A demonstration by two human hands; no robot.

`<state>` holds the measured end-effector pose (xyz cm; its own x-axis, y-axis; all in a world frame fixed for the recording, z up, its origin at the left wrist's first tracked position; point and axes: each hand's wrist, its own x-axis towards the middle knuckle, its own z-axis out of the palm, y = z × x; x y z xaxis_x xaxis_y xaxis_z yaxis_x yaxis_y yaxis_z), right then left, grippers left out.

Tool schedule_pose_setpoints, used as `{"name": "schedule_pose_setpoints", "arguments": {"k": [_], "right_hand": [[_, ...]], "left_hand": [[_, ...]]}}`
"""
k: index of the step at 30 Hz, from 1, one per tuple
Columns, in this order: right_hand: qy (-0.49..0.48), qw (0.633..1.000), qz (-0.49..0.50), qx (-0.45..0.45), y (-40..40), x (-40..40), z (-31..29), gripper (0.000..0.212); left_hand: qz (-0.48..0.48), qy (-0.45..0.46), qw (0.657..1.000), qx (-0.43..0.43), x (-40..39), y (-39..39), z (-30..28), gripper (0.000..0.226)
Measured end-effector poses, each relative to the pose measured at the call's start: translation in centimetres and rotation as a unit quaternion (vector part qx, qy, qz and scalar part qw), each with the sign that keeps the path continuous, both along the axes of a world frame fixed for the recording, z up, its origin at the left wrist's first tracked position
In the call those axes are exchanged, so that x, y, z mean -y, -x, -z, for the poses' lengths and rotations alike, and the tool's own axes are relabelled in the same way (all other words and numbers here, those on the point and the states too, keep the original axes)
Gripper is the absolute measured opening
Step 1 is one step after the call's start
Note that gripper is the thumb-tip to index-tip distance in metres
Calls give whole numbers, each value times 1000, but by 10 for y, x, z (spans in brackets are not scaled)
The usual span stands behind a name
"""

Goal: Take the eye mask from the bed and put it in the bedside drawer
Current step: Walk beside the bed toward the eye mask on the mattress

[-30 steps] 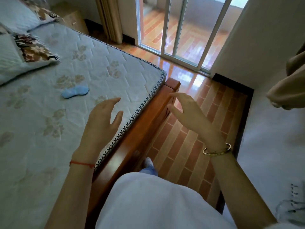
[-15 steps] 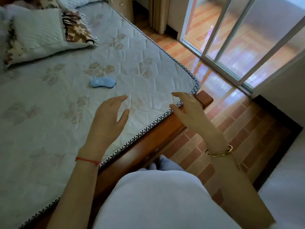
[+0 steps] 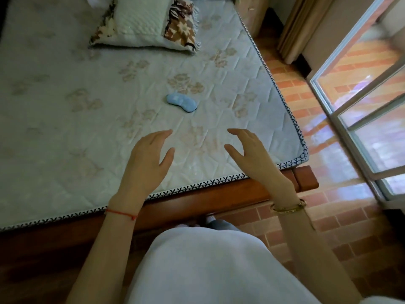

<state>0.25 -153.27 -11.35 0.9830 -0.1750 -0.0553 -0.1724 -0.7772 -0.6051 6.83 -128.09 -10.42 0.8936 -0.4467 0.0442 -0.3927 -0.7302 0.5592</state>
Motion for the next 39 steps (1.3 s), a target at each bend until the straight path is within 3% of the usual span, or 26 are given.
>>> {"name": "schedule_pose_setpoints", "arguments": {"k": [9,16,30,39], "right_hand": [[9,997,-75,-12,-34,26,23,49],[-1,997,-74,-14,-81,32,38,46],[-33,997,21,-66,-252,49,95,42],[-41,993,46,-104,-337,79,170,41]], "left_hand": [[-71,-3,997,9,15,-2,12,45],[-97,-6,995,17,21,-43,26,44],[-63,-47,996,44,59,-215,90,42],[-23,-99,995,5,124,-316,181,44]]}}
